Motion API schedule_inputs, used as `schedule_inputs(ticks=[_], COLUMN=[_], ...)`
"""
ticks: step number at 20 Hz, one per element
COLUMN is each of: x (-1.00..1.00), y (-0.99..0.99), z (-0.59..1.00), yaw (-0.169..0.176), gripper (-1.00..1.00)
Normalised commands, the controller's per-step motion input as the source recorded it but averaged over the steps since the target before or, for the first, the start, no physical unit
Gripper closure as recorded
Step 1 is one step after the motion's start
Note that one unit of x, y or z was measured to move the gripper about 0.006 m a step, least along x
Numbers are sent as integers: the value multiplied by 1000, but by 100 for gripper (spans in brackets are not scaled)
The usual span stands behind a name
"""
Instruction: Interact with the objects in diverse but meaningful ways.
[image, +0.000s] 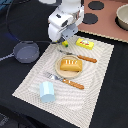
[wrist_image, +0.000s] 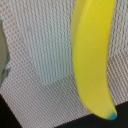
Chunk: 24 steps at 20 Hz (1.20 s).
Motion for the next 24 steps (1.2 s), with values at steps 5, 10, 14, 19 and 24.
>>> schedule_inputs(ticks=[5, 10, 14, 19, 24], x=[-219, -177, -141, -85, -14], y=[-29, -19, -22, -5, 0], z=[-234, -83, -55, -53, -13], yaw=[20, 26, 26, 27, 28], gripper=[-100, 100, 100, 100, 100])
